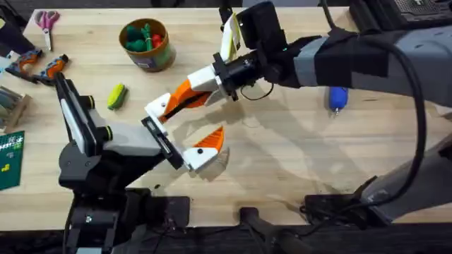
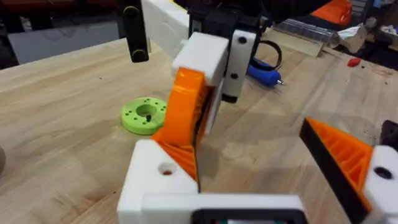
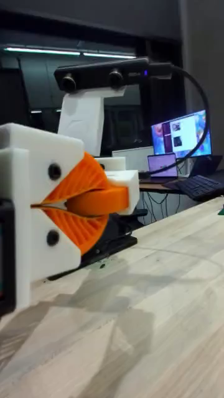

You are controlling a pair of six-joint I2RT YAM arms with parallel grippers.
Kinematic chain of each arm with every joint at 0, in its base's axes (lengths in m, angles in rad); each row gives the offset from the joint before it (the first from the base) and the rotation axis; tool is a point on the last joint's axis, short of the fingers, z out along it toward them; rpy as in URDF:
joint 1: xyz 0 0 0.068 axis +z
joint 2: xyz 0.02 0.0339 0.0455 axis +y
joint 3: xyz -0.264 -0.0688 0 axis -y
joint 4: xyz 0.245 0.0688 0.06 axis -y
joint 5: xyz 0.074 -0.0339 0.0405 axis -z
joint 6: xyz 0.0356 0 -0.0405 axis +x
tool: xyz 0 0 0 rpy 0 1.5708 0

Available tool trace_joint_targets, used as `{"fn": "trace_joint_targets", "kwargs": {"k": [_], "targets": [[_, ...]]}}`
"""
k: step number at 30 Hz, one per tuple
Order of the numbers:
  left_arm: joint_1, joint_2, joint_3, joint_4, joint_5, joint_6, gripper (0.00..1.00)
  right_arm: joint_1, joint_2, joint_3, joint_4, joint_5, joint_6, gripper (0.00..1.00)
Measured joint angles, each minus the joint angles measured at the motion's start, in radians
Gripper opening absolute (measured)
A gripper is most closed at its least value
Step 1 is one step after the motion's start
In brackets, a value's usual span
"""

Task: Pick up the gripper from the table and insert it into the empty holder that is missing its gripper. Then pick up a screw, insert it into the mounting hole, and use the screwdriver to tighten it. Finally, clean up the table by picking up the vegetable and placing it into the bucket.

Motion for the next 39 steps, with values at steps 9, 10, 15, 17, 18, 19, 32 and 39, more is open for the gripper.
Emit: {"fn": "trace_joint_targets", "kwargs": {"k": [9, 10, 15, 17, 18, 19, 32, 39], "targets": [[0.0, 0.0, 0.0, 0.0, -0.001, 0.0, 0.993, 0.0, 0.0, 0.0, -0.001, -0.004, -0.001, 0.05], [0.0, 0.0, 0.0, 0.0, -0.001, 0.001, 0.993, 0.0, 0.0, 0.0, -0.001, -0.004, -0.003, 0.061], [0.0, 0.0, 0.0, 0.0, 0.0, 0.013, 0.993, 0.0, 0.0, 0.0, -0.005, -0.003, -0.005, 0.166], [0.0, 0.0, 0.0, 0.0, 0.001, 0.017, 0.993, 0.0, 0.0, 0.0, -0.007, -0.003, -0.006, 0.182], [0.0, 0.0, 0.0, 0.0, 0.001, 0.019, 0.993, 0.0, 0.0, 0.0, -0.007, -0.003, -0.007, 0.187], [0.0, 0.0, 0.0, 0.0, 0.001, 0.02, 0.993, 0.0, 0.0, 0.0, -0.007, -0.003, -0.008, 0.19], [0.0, 0.0, 0.0, 0.0, 0.001, 0.027, 0.992, 0.0, 0.0, 0.0, -0.01, 0.001, -0.012, 0.244], [0.0, 0.0, 0.0, 0.001, 0.001, 0.028, 0.993, 0.0, 0.0, 0.0, -0.011, 0.005, -0.012, 0.277]]}}
